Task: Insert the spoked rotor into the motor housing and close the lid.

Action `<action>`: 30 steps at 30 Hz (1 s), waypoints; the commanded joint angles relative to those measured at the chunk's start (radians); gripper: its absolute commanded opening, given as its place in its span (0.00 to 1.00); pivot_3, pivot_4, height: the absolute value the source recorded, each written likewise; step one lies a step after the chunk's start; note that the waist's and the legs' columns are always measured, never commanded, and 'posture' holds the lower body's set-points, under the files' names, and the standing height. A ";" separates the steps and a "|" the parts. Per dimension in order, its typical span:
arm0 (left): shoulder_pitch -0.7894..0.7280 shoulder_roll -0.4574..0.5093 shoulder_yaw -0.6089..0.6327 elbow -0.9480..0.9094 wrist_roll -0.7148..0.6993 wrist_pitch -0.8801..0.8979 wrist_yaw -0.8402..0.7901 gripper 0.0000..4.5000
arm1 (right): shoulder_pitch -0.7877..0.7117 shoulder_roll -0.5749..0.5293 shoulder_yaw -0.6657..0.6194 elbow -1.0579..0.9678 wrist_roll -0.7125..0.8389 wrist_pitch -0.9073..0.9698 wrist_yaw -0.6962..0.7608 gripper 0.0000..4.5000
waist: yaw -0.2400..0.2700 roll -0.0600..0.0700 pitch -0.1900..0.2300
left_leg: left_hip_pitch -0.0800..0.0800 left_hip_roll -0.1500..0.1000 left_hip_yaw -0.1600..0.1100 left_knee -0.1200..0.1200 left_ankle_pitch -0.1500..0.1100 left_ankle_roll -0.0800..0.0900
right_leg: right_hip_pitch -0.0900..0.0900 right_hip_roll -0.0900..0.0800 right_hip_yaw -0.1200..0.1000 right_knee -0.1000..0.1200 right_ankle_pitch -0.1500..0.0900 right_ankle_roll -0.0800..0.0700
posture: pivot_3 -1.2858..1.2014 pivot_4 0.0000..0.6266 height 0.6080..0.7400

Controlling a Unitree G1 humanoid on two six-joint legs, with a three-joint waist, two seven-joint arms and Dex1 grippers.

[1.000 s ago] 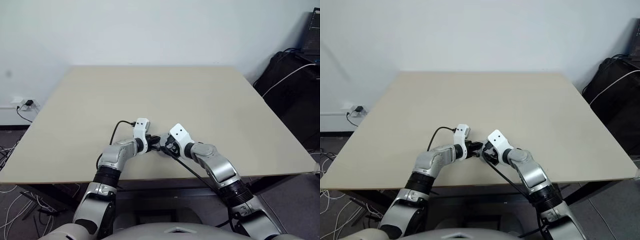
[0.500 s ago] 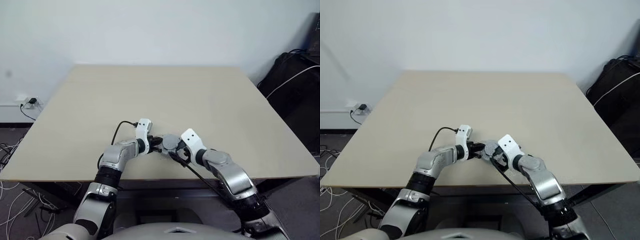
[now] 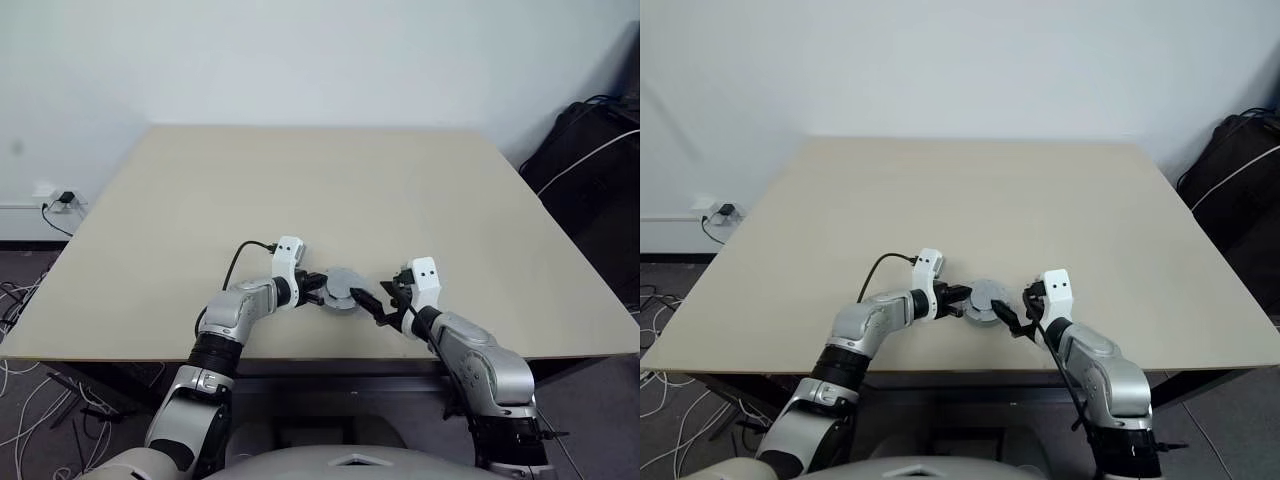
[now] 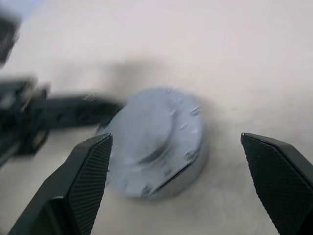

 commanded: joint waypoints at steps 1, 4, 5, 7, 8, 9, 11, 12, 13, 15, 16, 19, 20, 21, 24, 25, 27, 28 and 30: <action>-0.001 -0.001 -0.021 0.000 0.011 0.009 -0.002 0.00 | -0.045 0.041 -0.066 0.030 0.060 0.033 -0.060 0.99 | 0.000 0.001 0.000 | 0.000 0.000 0.000 0.000 0.001 -0.001 | 0.000 0.000 0.000 0.000 0.000 0.000 | 0.52 0.00 1.00; -0.001 0.000 -0.021 0.000 0.012 0.009 -0.003 0.00 | -0.079 0.072 -0.088 0.091 0.085 0.055 -0.093 0.99 | -0.001 0.002 0.000 | 0.000 0.000 0.000 0.000 0.001 -0.002 | 0.000 0.000 0.000 0.000 0.000 0.000 | 0.52 0.00 1.00; -0.001 0.001 -0.023 0.001 0.015 0.010 -0.002 0.00 | -0.088 0.078 -0.090 0.108 0.087 0.059 -0.103 0.99 | -0.001 0.002 0.000 | 0.000 0.000 0.000 0.000 0.001 -0.002 | 0.000 0.000 0.000 0.000 0.000 0.000 | 0.52 0.00 1.00; -0.001 0.003 -0.025 0.003 0.018 0.010 0.000 0.00 | -0.109 0.093 -0.099 0.152 0.097 0.060 -0.121 0.99 | -0.001 0.003 0.000 | 0.000 0.000 0.000 0.000 0.001 -0.001 | 0.000 0.000 0.000 0.000 0.000 0.000 | 0.52 0.00 1.00; -0.001 0.003 -0.026 0.003 0.019 0.010 0.000 0.00 | -0.117 0.099 -0.103 0.171 0.103 0.063 -0.127 0.99 | -0.001 0.003 0.000 | 0.000 -0.001 0.000 0.000 0.001 -0.001 | 0.000 0.000 0.000 0.000 0.000 0.000 | 0.52 0.00 1.00; 0.000 0.002 -0.026 0.003 0.018 0.010 0.000 0.00 | -0.124 0.104 -0.105 0.186 0.113 0.066 -0.127 0.99 | -0.001 0.004 0.000 | 0.000 -0.002 0.000 0.000 0.001 -0.002 | 0.000 0.000 0.000 0.000 0.000 0.000 | 0.52 0.00 1.00; 0.002 0.002 -0.028 0.000 0.018 0.011 -0.001 0.00 | -0.137 0.114 -0.110 0.203 0.138 0.078 -0.118 0.99 | -0.001 0.004 0.000 | 0.000 -0.002 0.000 0.000 0.001 -0.002 | 0.000 0.000 0.000 0.000 0.000 0.000 | 0.52 0.00 1.00; 0.002 0.002 -0.029 -0.001 0.017 0.012 -0.001 0.00 | -0.141 0.116 -0.109 0.210 0.146 0.081 -0.114 0.99 | -0.001 0.004 0.000 | 0.000 -0.002 0.000 0.000 0.001 -0.002 | 0.000 0.000 0.000 0.000 0.000 0.000 | 0.52 0.00 1.00; 0.002 0.002 -0.029 -0.002 0.017 0.012 0.000 0.00 | -0.144 0.116 -0.105 0.217 0.150 0.082 -0.111 0.99 | -0.001 0.004 0.000 | 0.000 -0.002 0.000 0.000 0.001 -0.002 | 0.000 0.000 0.000 0.000 0.000 0.000 | 0.52 0.00 1.00; 0.001 0.002 -0.028 0.000 0.017 0.011 -0.001 0.00 | -0.149 0.116 -0.103 0.232 0.158 0.086 -0.111 0.99 | -0.001 0.004 0.000 | 0.000 -0.002 0.000 0.000 0.001 -0.002 | 0.000 0.000 0.000 0.000 0.000 0.000 | 0.52 0.00 1.00; 0.001 0.003 -0.028 0.001 0.017 0.011 -0.001 0.00 | -0.152 0.120 -0.109 0.243 0.167 0.094 -0.112 0.99 | -0.002 0.004 0.000 | 0.000 -0.002 0.000 0.000 0.001 -0.002 | 0.000 0.000 0.000 0.000 0.000 0.000 | 0.52 0.00 1.00; 0.001 0.005 -0.029 0.001 0.018 0.011 -0.003 0.00 | -0.157 0.129 -0.128 0.258 0.211 0.125 -0.101 0.99 | -0.002 0.005 0.000 | 0.000 -0.003 0.000 0.000 0.001 -0.002 | 0.000 0.000 0.000 0.001 0.000 0.000 | 0.52 0.00 1.00; 0.001 0.006 -0.029 0.001 0.018 0.011 -0.004 0.00 | -0.157 0.131 -0.135 0.256 0.228 0.140 -0.096 0.99 | -0.002 0.005 0.000 | 0.000 -0.003 0.000 0.000 0.001 -0.002 | 0.000 0.000 0.000 0.001 0.000 0.000 | 0.52 0.00 1.00; 0.001 0.007 -0.028 0.000 0.017 0.011 -0.004 0.00 | -0.156 0.132 -0.141 0.255 0.247 0.157 -0.093 0.99 | -0.002 0.005 0.000 | 0.000 -0.002 0.000 0.000 0.001 -0.002 | 0.000 0.000 0.000 0.001 0.000 0.000 | 0.52 0.00 1.00; 0.001 0.008 -0.029 -0.001 0.017 0.011 -0.005 0.00 | -0.155 0.135 -0.161 0.261 0.297 0.205 -0.086 0.99 | -0.004 0.005 0.000 | 0.000 -0.002 0.000 0.000 0.001 -0.002 | 0.000 0.000 0.000 0.001 0.000 0.000 | 0.52 0.00 1.00; 0.001 0.008 -0.030 0.000 0.016 0.011 -0.005 0.00 | -0.156 0.136 -0.168 0.265 0.313 0.219 -0.084 0.99 | -0.004 0.005 0.000 | 0.000 -0.002 0.000 0.000 0.001 -0.002 | 0.000 0.000 0.000 0.001 0.000 0.000 | 0.52 0.00 1.00; 0.000 0.008 -0.031 0.000 0.017 0.010 -0.006 0.00 | -0.158 0.138 -0.185 0.276 0.340 0.243 -0.082 0.99 | -0.005 0.005 0.000 | 0.000 -0.002 0.000 0.000 0.001 -0.002 | 0.000 0.001 0.000 0.001 0.000 0.001 | 0.52 0.00 1.00; 0.000 0.008 -0.032 0.000 0.017 0.010 -0.007 0.00 | -0.160 0.141 -0.197 0.283 0.358 0.255 -0.082 0.99 | -0.005 0.005 -0.001 | 0.000 -0.002 0.000 0.000 0.001 -0.002 | 0.000 0.001 0.000 0.001 0.000 0.001 | 0.52 0.00 1.00; 0.000 0.009 -0.033 -0.002 0.016 0.011 -0.009 0.00 | -0.168 0.157 -0.247 0.307 0.424 0.287 -0.074 0.99 | -0.007 0.005 -0.001 | 0.000 -0.002 0.000 0.000 0.001 -0.002 | 0.000 0.001 0.000 0.002 0.000 0.001 | 0.52 0.00 1.00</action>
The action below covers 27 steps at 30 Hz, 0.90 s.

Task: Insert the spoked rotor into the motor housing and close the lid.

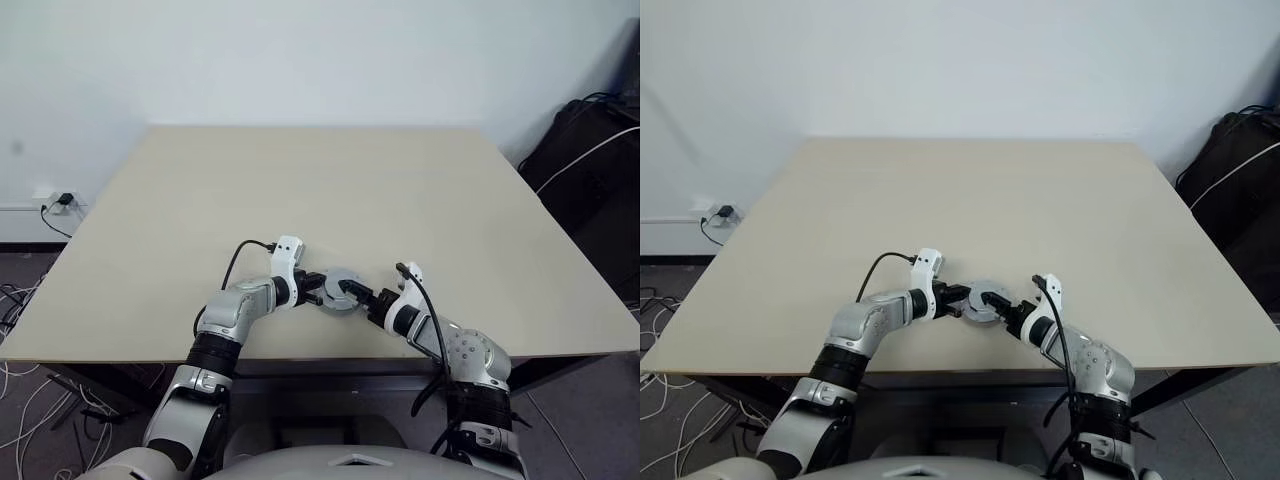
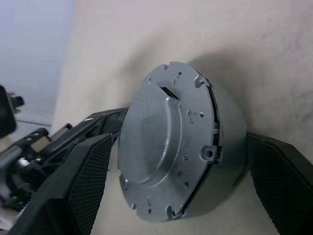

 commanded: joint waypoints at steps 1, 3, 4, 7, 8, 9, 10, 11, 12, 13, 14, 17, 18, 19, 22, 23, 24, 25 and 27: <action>0.001 -0.001 -0.026 0.000 0.012 0.014 -0.006 0.00 | -0.033 0.026 -0.048 0.022 0.118 0.055 0.034 0.99 | -0.002 0.000 0.000 | 0.000 0.000 0.000 0.000 0.000 0.000 | 0.000 0.000 0.000 0.000 0.000 0.000 | 0.52 0.00 1.00; 0.002 0.000 -0.026 0.001 0.012 0.014 -0.007 0.00 | -0.038 0.031 -0.067 0.043 0.139 0.061 0.035 0.99 | -0.005 0.000 0.000 | 0.000 0.000 0.000 0.000 -0.001 0.001 | 0.000 0.000 0.000 0.001 0.000 0.000 | 0.52 0.00 1.00; 0.002 0.001 -0.026 0.000 0.012 0.014 -0.007 0.00 | -0.041 0.036 -0.075 0.056 0.147 0.060 0.033 0.99 | -0.006 0.000 0.000 | 0.000 0.000 0.000 0.000 -0.001 0.001 | 0.000 0.000 0.000 0.001 0.000 0.000 | 0.52 0.00 1.00; 0.005 0.003 -0.026 -0.004 0.013 0.016 -0.007 0.00 | -0.048 0.050 -0.091 0.086 0.169 0.060 0.031 0.99 | -0.010 0.000 0.000 | 0.001 0.000 0.000 0.000 -0.001 0.001 | 0.000 0.000 0.000 0.002 0.000 0.000 | 0.52 0.00 1.00; 0.005 0.004 -0.026 -0.006 0.013 0.017 -0.008 0.00 | -0.048 0.054 -0.090 0.088 0.176 0.062 0.034 0.99 | -0.011 0.001 0.000 | 0.001 0.000 0.000 0.000 -0.001 0.001 | 0.000 0.000 0.000 0.002 0.000 0.000 | 0.52 0.00 1.00; 0.007 0.005 -0.026 -0.008 0.013 0.018 -0.008 0.00 | -0.044 0.063 -0.081 0.084 0.183 0.073 0.037 0.99 | -0.012 0.001 0.000 | 0.001 0.000 0.000 0.000 -0.001 0.001 | 0.000 0.001 0.001 0.002 0.000 0.001 | 0.52 0.00 1.00; 0.007 0.005 -0.026 -0.009 0.013 0.018 -0.008 0.00 | -0.041 0.071 -0.074 0.081 0.192 0.085 0.043 0.99 | -0.012 0.001 0.000 | 0.001 0.000 0.000 0.000 0.000 0.001 | 0.000 0.001 0.001 0.003 0.001 0.001 | 0.52 0.00 1.00; 0.008 0.006 -0.026 -0.009 0.013 0.019 -0.008 0.00 | -0.037 0.079 -0.068 0.079 0.201 0.100 0.048 0.99 | -0.013 0.001 0.000 | 0.001 0.000 0.000 0.000 0.000 0.001 | 0.000 0.001 0.001 0.003 0.001 0.002 | 0.52 0.00 1.00; 0.008 0.007 -0.027 -0.009 0.014 0.019 -0.008 0.00 | -0.033 0.083 -0.057 0.074 0.204 0.115 0.055 0.99 | -0.013 0.001 0.000 | 0.001 0.000 0.000 0.000 0.000 0.001 | 0.000 0.001 0.001 0.003 0.002 0.004 | 0.52 0.00 1.00; 0.008 0.007 -0.027 -0.009 0.013 0.019 -0.007 0.00 | -0.029 0.085 -0.048 0.071 0.205 0.126 0.059 0.99 | -0.015 0.001 0.000 | 0.001 0.001 0.000 0.000 0.000 0.001 | 0.000 0.001 0.001 0.003 0.002 0.004 | 0.52 0.00 1.00; 0.008 0.007 -0.027 -0.010 0.013 0.020 -0.008 0.00 | -0.026 0.088 -0.043 0.071 0.203 0.132 0.058 0.99 | -0.017 0.001 0.000 | 0.001 0.001 0.000 0.000 0.000 0.001 | 0.000 0.001 0.001 0.002 0.002 0.004 | 0.52 0.00 1.00; 0.009 0.008 -0.028 -0.011 0.013 0.020 -0.009 0.00 | -0.025 0.094 -0.040 0.078 0.195 0.123 0.051 0.99 | -0.021 0.001 0.000 | 0.001 0.001 0.001 0.000 0.000 0.001 | 0.000 0.001 0.001 0.003 0.002 0.004 | 0.52 0.00 1.00; 0.009 0.008 -0.028 -0.011 0.014 0.020 -0.009 0.00 | -0.025 0.098 -0.045 0.080 0.190 0.109 0.041 0.99 | -0.021 0.001 0.000 | 0.002 0.001 0.001 0.000 0.000 0.001 | 0.000 0.001 0.001 0.003 0.002 0.004 | 0.52 0.00 1.00; 0.009 0.008 -0.028 -0.010 0.015 0.020 -0.009 0.00 | -0.026 0.101 -0.054 0.081 0.188 0.096 0.034 0.99 | -0.022 0.001 0.000 | 0.002 0.001 0.001 0.000 0.000 0.001 | 0.000 0.001 0.001 0.003 0.002 0.004 | 0.52 0.00 1.00; 0.008 0.006 -0.026 -0.009 0.017 0.019 -0.010 0.00 | -0.028 0.101 -0.068 0.078 0.186 0.073 0.020 0.99 | -0.023 0.001 0.000 | 0.002 0.001 0.001 0.000 0.000 0.000 | 0.000 0.002 0.001 0.003 0.003 0.004 | 0.52 0.00 1.00; 0.009 0.005 -0.025 -0.009 0.018 0.019 -0.010 0.00 | -0.028 0.100 -0.074 0.078 0.186 0.068 0.014 0.96 | -0.023 0.001 0.000 | 0.002 0.001 0.001 0.000 0.000 0.000 | 0.000 0.002 0.002 0.003 0.003 0.004 | 0.52 0.00 1.00; 0.010 0.004 -0.024 -0.009 0.019 0.019 -0.010 0.00 | -0.027 0.099 -0.080 0.076 0.188 0.063 0.008 0.90 | -0.023 0.001 0.000 | 0.003 0.001 0.001 0.000 0.000 0.000 | 0.000 0.002 0.002 0.004 0.003 0.004 | 0.52 0.00 1.00; 0.011 0.003 -0.023 -0.009 0.020 0.019 -0.010 0.00 | -0.026 0.098 -0.084 0.074 0.191 0.061 0.004 0.86 | -0.023 0.002 0.000 | 0.003 0.001 0.001 0.000 0.000 0.000 | 0.000 0.002 0.002 0.004 0.003 0.004 | 0.52 0.00 1.00; 0.013 0.000 -0.021 -0.008 0.021 0.017 -0.010 0.00 | -0.020 0.096 -0.086 0.067 0.197 0.062 0.000 0.71 | -0.022 0.002 0.000 | 0.002 0.001 0.001 0.000 0.000 0.000 | 0.000 0.002 0.002 0.004 0.003 0.004 | 0.52 0.00 1.00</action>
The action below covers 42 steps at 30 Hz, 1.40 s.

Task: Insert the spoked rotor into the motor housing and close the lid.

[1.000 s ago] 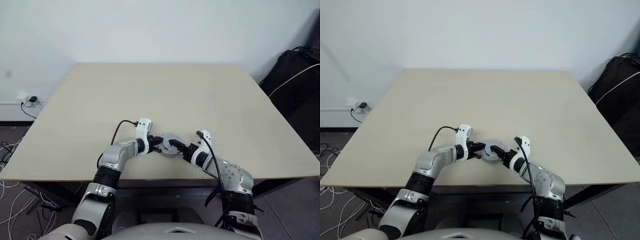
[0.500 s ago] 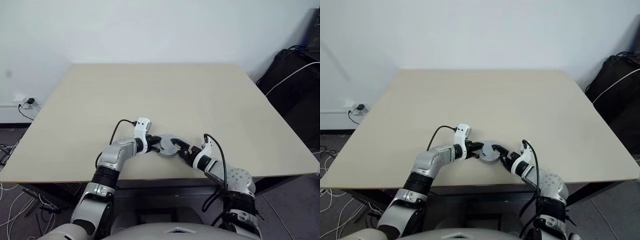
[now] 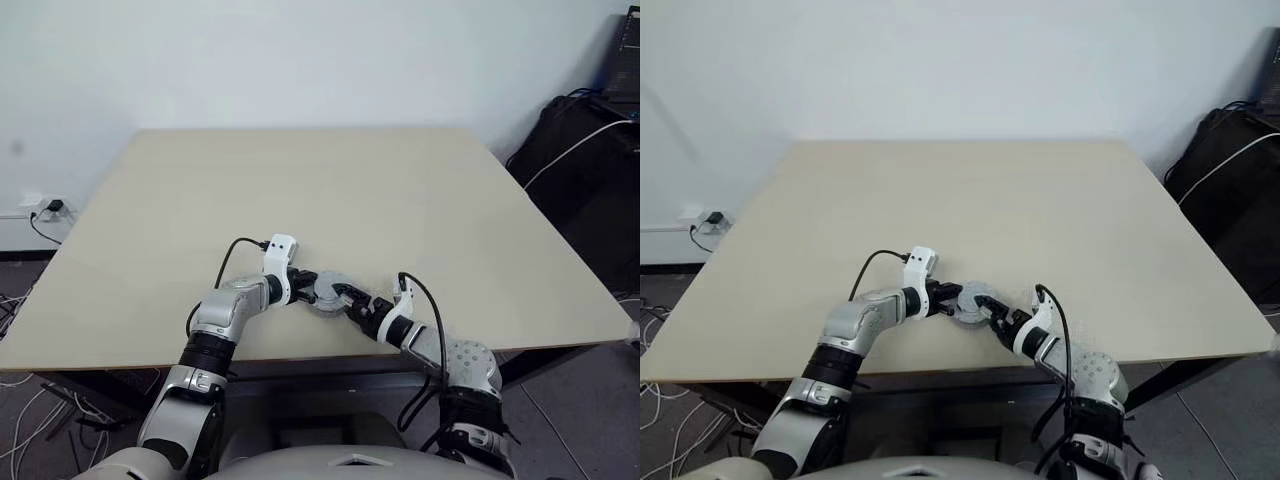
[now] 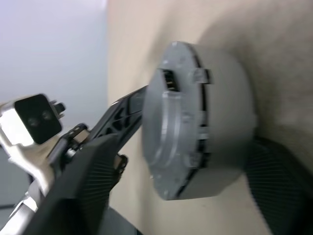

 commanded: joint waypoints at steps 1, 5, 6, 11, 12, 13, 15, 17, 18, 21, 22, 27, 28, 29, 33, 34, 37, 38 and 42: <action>0.012 -0.024 -0.030 0.005 -0.004 0.017 -0.012 0.00 | -0.026 0.023 0.013 -0.033 0.055 -0.003 0.015 0.64 | 0.001 0.000 0.000 | 0.000 0.000 0.000 0.000 0.000 0.000 | 0.000 0.000 0.000 0.000 0.000 0.000 | 0.52 0.00 1.00; 0.015 -0.031 -0.026 0.006 -0.002 0.015 -0.012 0.00 | -0.016 0.018 0.012 -0.043 0.060 0.003 0.007 0.39 | 0.003 0.001 -0.001 | -0.001 0.000 0.000 0.000 0.000 0.001 | -0.001 0.000 0.000 -0.001 0.000 0.000 | 0.52 0.00 1.00; 0.016 -0.034 -0.025 0.006 0.000 0.015 -0.012 0.00 | -0.013 0.014 0.013 -0.046 0.063 0.006 0.004 0.35 | 0.005 0.001 -0.001 | -0.001 0.000 0.000 0.000 0.000 0.001 | 0.000 0.000 0.000 -0.001 0.000 0.000 | 0.52 0.00 1.00; 0.014 -0.037 -0.018 0.008 0.001 0.013 -0.013 0.00 | 0.003 -0.007 0.026 -0.056 0.058 0.023 -0.005 0.27 | 0.005 0.002 -0.001 | 0.000 0.000 0.001 0.000 -0.001 0.001 | 0.000 -0.001 0.001 -0.001 0.000 0.001 | 0.52 0.00 1.00; 0.013 -0.037 -0.017 0.008 0.001 0.013 -0.013 0.00 | 0.006 -0.012 0.030 -0.056 0.055 0.026 -0.006 0.27 | 0.005 0.002 -0.001 | 0.000 0.000 0.001 0.000 -0.001 0.001 | 0.000 -0.001 0.001 -0.001 0.000 0.001 | 0.52 0.00 1.00; 0.014 -0.037 -0.017 0.007 0.001 0.013 -0.014 0.00 | 0.009 -0.015 0.035 -0.057 0.052 0.028 -0.009 0.27 | 0.006 0.003 -0.001 | 0.000 0.000 0.001 0.000 -0.001 0.001 | 0.000 -0.001 0.001 -0.001 0.000 0.001 | 0.52 0.00 1.00; 0.014 -0.036 -0.016 0.006 0.001 0.013 -0.014 0.00 | 0.013 -0.019 0.045 -0.057 0.047 0.028 -0.012 0.27 | 0.007 0.003 -0.001 | 0.000 0.000 0.001 0.000 -0.001 0.002 | 0.000 -0.001 0.001 -0.001 0.000 0.001 | 0.52 0.00 1.00; 0.013 -0.036 -0.014 0.008 0.001 0.012 -0.014 0.00 | 0.017 -0.022 0.055 -0.056 0.043 0.027 -0.013 0.27 | 0.007 0.003 -0.002 | 0.000 0.000 0.001 0.000 -0.001 0.002 | 0.000 -0.001 0.001 -0.001 0.000 0.001 | 0.52 0.00 1.00; 0.013 -0.036 -0.014 0.008 0.001 0.011 -0.014 0.00 | 0.018 -0.022 0.057 -0.056 0.043 0.027 -0.015 0.27 | 0.007 0.003 -0.002 | 0.000 0.000 0.001 0.000 -0.001 0.002 | 0.001 -0.001 0.001 -0.001 0.000 0.001 | 0.52 0.00 1.00; 0.014 -0.035 -0.013 0.005 0.002 0.011 -0.015 0.00 | 0.024 -0.022 0.070 -0.060 0.043 0.037 -0.020 0.27 | 0.007 0.003 -0.002 | 0.001 -0.001 0.001 0.000 -0.001 0.002 | 0.001 -0.001 0.001 -0.001 0.000 0.001 | 0.52 0.00 1.00; 0.015 -0.035 -0.013 0.005 0.002 0.011 -0.015 0.00 | 0.026 -0.023 0.075 -0.062 0.043 0.043 -0.021 0.27 | 0.007 0.004 -0.002 | 0.001 -0.001 0.001 0.000 -0.001 0.002 | 0.001 -0.001 0.001 -0.001 0.000 0.001 | 0.52 0.00 1.00; 0.015 -0.031 -0.009 0.001 0.000 0.011 -0.016 0.00 | 0.041 -0.033 0.092 -0.073 0.043 0.073 -0.019 0.27 | 0.005 0.004 -0.003 | 0.002 0.000 0.001 0.000 -0.001 0.002 | 0.002 -0.001 0.001 -0.001 0.000 0.001 | 0.52 0.00 1.00; 0.016 -0.031 -0.007 -0.001 0.000 0.009 -0.015 0.00 | 0.042 -0.033 0.091 -0.072 0.043 0.073 -0.020 0.27 | 0.004 0.004 -0.003 | 0.002 0.000 0.001 0.000 -0.001 0.002 | 0.002 -0.001 0.001 -0.001 0.000 0.001 | 0.52 0.00 1.00; 0.018 -0.031 -0.005 -0.007 0.000 0.006 -0.012 0.00 | 0.042 -0.031 0.088 -0.072 0.045 0.072 -0.022 0.27 | 0.003 0.004 -0.003 | 0.003 0.000 0.001 0.000 -0.001 0.002 | 0.003 -0.001 0.001 -0.001 0.000 0.001 | 0.52 0.00 1.00; 0.050 -0.048 0.025 -0.078 -0.007 -0.052 0.024 0.00 | 0.043 -0.024 0.077 -0.074 0.051 0.059 -0.032 0.27 | 0.001 0.005 -0.003 | 0.003 0.000 0.002 0.000 -0.001 0.002 | 0.003 0.000 0.002 0.000 0.000 0.000 | 0.52 0.00 1.00; 0.063 -0.056 0.037 -0.103 -0.006 -0.075 0.044 0.00 | 0.044 -0.023 0.075 -0.074 0.052 0.056 -0.034 0.27 | 0.000 0.005 -0.003 | 0.003 0.001 0.002 0.000 -0.001 0.002 | 0.003 0.000 0.003 0.000 0.000 0.000 | 0.52 0.00 1.00; 0.114 -0.098 0.088 -0.184 0.015 -0.227 0.142 0.00 | 0.046 -0.019 0.067 -0.076 0.060 0.049 -0.038 0.27 | 0.000 0.004 -0.003 | 0.002 0.003 0.002 0.000 -0.001 0.002 | 0.001 -0.001 0.003 -0.001 0.000 0.001 | 0.52 0.00 1.00; 0.131 -0.111 0.100 -0.206 0.030 -0.275 0.182 0.00 | 0.047 -0.018 0.064 -0.076 0.062 0.047 -0.039 0.27 | 0.000 0.003 -0.002 | 0.002 0.003 0.003 0.000 -0.001 0.002 | 0.001 -0.001 0.003 -0.001 0.000 0.001 | 0.52 0.00 1.00; 0.227 -0.136 0.116 -0.297 0.117 -0.480 0.330 0.00 | 0.047 -0.006 0.044 -0.071 0.078 0.037 -0.047 0.27 | -0.001 0.004 -0.003 | 0.002 0.005 0.003 0.000 -0.001 0.002 | 0.000 -0.001 0.004 0.000 0.000 -0.001 | 0.52 0.00 1.00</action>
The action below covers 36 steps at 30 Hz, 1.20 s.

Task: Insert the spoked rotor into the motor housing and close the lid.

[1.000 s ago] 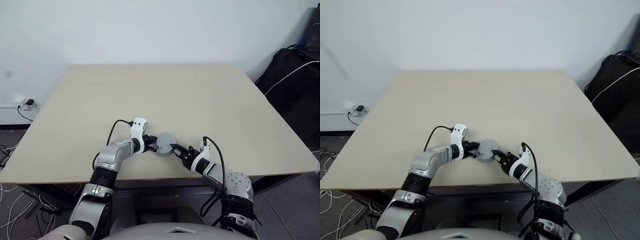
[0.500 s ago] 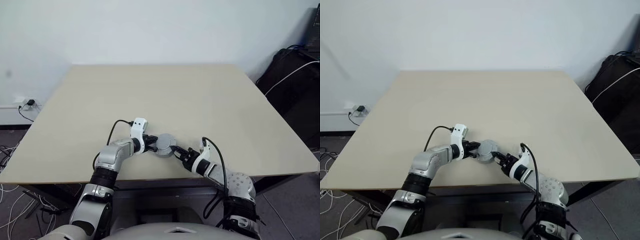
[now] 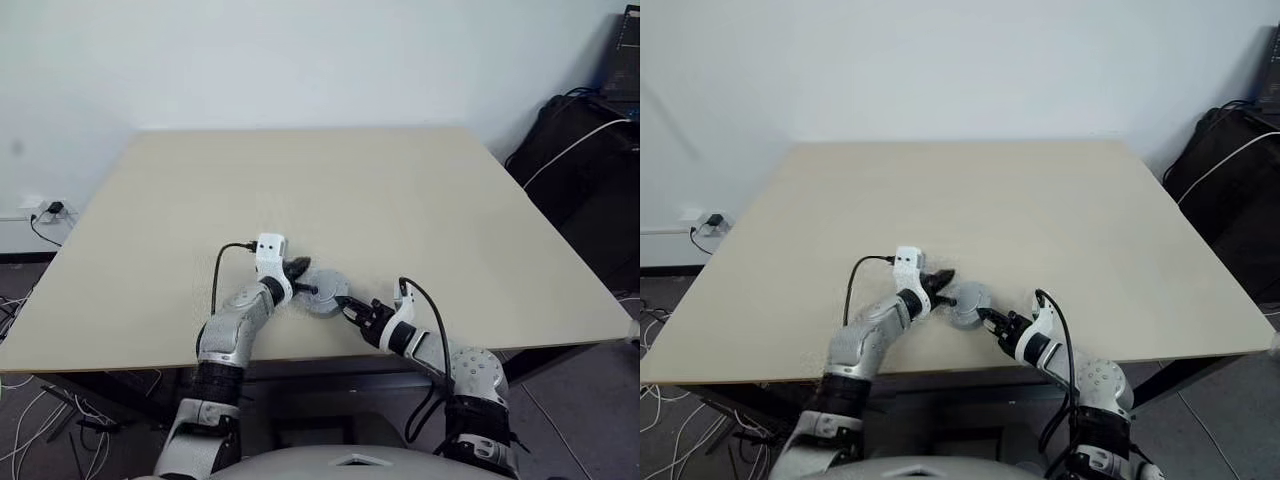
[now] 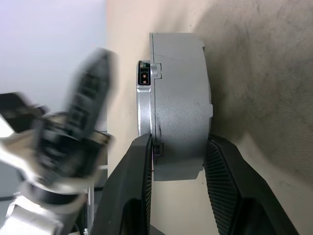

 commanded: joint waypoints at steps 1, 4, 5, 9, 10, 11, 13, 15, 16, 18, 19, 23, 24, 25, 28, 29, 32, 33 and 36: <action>0.086 0.002 0.006 -0.117 0.112 -0.231 0.137 0.00 | -0.005 0.021 -0.010 -0.006 0.031 -0.009 -0.017 0.27 | 0.000 0.002 -0.001 | 0.000 0.000 0.000 -0.001 0.000 0.000 | 0.000 0.000 0.000 0.000 -0.001 -0.002 | 0.52 0.00 1.00; 0.155 0.005 0.031 -0.150 -0.015 -0.175 0.049 0.00 | -0.006 0.029 -0.022 -0.008 0.062 -0.019 -0.006 0.27 | 0.006 0.002 -0.001 | 0.001 0.000 0.001 -0.003 0.000 0.000 | 0.000 -0.001 0.001 -0.001 -0.002 -0.004 | 0.52 0.00 1.00; 0.175 0.004 0.050 -0.158 -0.098 -0.137 -0.014 0.00 | -0.005 0.032 -0.026 -0.012 0.073 -0.020 -0.001 0.27 | 0.006 0.002 -0.001 | 0.000 -0.001 0.001 -0.002 0.000 0.001 | -0.001 -0.001 0.001 -0.001 -0.003 -0.004 | 0.52 0.00 1.00; 0.271 0.028 0.042 -0.206 -0.168 -0.157 -0.112 0.00 | -0.006 0.038 -0.039 -0.033 0.135 -0.017 0.038 0.27 | 0.002 0.001 0.001 | -0.004 -0.001 0.001 -0.001 -0.001 0.002 | -0.004 -0.001 0.000 -0.001 -0.003 -0.004 | 0.52 0.00 1.00; 0.294 0.029 0.043 -0.221 -0.209 -0.148 -0.150 0.00 | -0.006 0.038 -0.040 -0.037 0.150 -0.015 0.046 0.27 | 0.002 0.002 0.001 | -0.004 -0.001 0.001 -0.001 -0.001 0.002 | -0.005 -0.001 0.000 -0.001 -0.003 -0.004 | 0.52 0.00 1.00; 0.317 0.020 0.050 -0.236 -0.249 -0.137 -0.165 0.00 | -0.006 0.036 -0.038 -0.044 0.168 -0.011 0.059 0.27 | 0.001 0.002 0.002 | -0.005 -0.001 0.001 -0.001 -0.001 0.002 | -0.005 -0.001 -0.001 -0.001 -0.003 -0.004 | 0.52 0.00 1.00; 0.355 0.011 0.055 -0.256 -0.292 -0.132 -0.183 0.00 | -0.006 0.033 -0.033 -0.055 0.196 -0.009 0.076 0.27 | 0.002 0.002 0.003 | -0.006 -0.001 0.001 -0.001 -0.001 0.002 | -0.006 0.000 -0.001 -0.001 -0.003 -0.004 | 0.52 0.00 1.00; 0.373 0.013 0.050 -0.265 -0.302 -0.141 -0.188 0.00 | -0.005 0.029 -0.029 -0.058 0.216 -0.011 0.083 0.27 | 0.002 0.002 0.003 | -0.006 -0.001 0.001 -0.001 -0.001 0.002 | -0.006 0.000 -0.001 -0.002 -0.003 -0.004 | 0.52 0.00 1.00; 0.394 0.010 0.046 -0.278 -0.326 -0.128 -0.194 0.00 | -0.006 0.030 -0.029 -0.065 0.237 -0.010 0.091 0.27 | 0.003 0.001 0.003 | -0.006 -0.001 0.001 -0.001 -0.001 0.002 | -0.006 0.000 -0.001 -0.002 -0.003 -0.004 | 0.52 0.00 1.00; 0.427 0.007 0.040 -0.296 -0.372 -0.097 -0.207 0.00 | -0.009 0.030 -0.026 -0.076 0.268 -0.008 0.100 0.27 | 0.002 0.001 0.004 | -0.006 -0.001 0.001 0.000 -0.001 0.003 | -0.005 0.000 -0.001 -0.002 -0.003 -0.004 | 0.52 0.00 1.00; 0.438 0.007 0.038 -0.304 -0.383 -0.089 -0.205 0.00 | -0.009 0.029 -0.024 -0.078 0.277 -0.007 0.100 0.27 | 0.002 0.001 0.004 | -0.006 -0.001 0.001 0.000 -0.001 0.003 | -0.005 -0.001 -0.001 -0.002 -0.003 -0.004 | 0.52 0.00 1.00; 0.507 0.006 0.038 -0.337 -0.517 0.006 -0.243 0.00 | -0.017 0.026 -0.014 -0.087 0.312 0.000 0.086 0.27 | 0.001 0.001 0.004 | -0.006 -0.001 0.001 0.000 -0.001 0.003 | -0.006 0.000 -0.001 -0.002 -0.003 -0.003 | 0.52 0.00 1.00; 0.523 0.008 0.038 -0.344 -0.543 0.025 -0.250 0.00 | -0.019 0.026 -0.011 -0.090 0.318 0.000 0.082 0.27 | 0.001 0.001 0.004 | -0.006 -0.001 0.001 0.000 -0.001 0.003 | -0.006 -0.001 -0.001 -0.002 -0.003 -0.003 | 0.52 0.00 1.00; 0.533 0.010 0.037 -0.348 -0.559 0.037 -0.252 0.00 | -0.019 0.024 -0.009 -0.091 0.322 -0.001 0.078 0.27 | 0.000 0.001 0.004 | -0.006 -0.001 0.001 0.000 -0.001 0.003 | -0.006 0.000 -0.001 -0.002 -0.003 -0.003 | 0.52 0.00 1.00; 0.573 -0.024 0.071 -0.359 -0.680 0.081 -0.243 0.14 | -0.023 0.015 0.002 -0.092 0.327 0.000 0.069 0.27 | 0.000 0.001 0.005 | -0.006 -0.001 0.001 0.000 -0.001 0.003 | -0.005 0.000 -0.001 -0.002 -0.003 -0.003 | 0.52 0.00 1.00; 0.583 -0.032 0.078 -0.362 -0.712 0.092 -0.238 0.21 | -0.023 0.012 0.005 -0.091 0.328 0.001 0.068 0.27 | 0.000 0.001 0.005 | -0.006 -0.001 0.001 0.000 -0.001 0.003 | -0.005 0.000 -0.001 -0.002 -0.003 -0.003 | 0.52 0.00 1.00; 0.603 -0.077 0.115 -0.360 -0.832 0.105 -0.211 0.42 | -0.024 0.001 0.013 -0.088 0.329 0.007 0.060 0.27 | 0.000 0.001 0.005 | -0.006 -0.001 0.001 0.000 -0.001 0.003 | -0.006 0.000 -0.001 -0.002 -0.003 -0.003 | 0.52 0.00 1.00; 0.607 -0.083 0.120 -0.360 -0.859 0.106 -0.204 0.50 | -0.024 -0.001 0.015 -0.087 0.331 0.008 0.059 0.27 | 0.000 0.000 0.005 | -0.006 -0.001 0.001 0.000 -0.001 0.003 | -0.006 0.000 -0.001 -0.002 -0.003 -0.003 | 0.52 0.00 1.00; 0.615 -0.094 0.119 -0.357 -0.923 0.111 -0.190 0.73 | -0.026 -0.013 0.021 -0.087 0.335 0.016 0.055 0.27 | 0.002 0.000 0.006 | -0.006 -0.001 0.001 0.000 -0.001 0.003 | -0.005 -0.001 -0.001 -0.002 -0.003 -0.003 | 0.52 0.00 1.00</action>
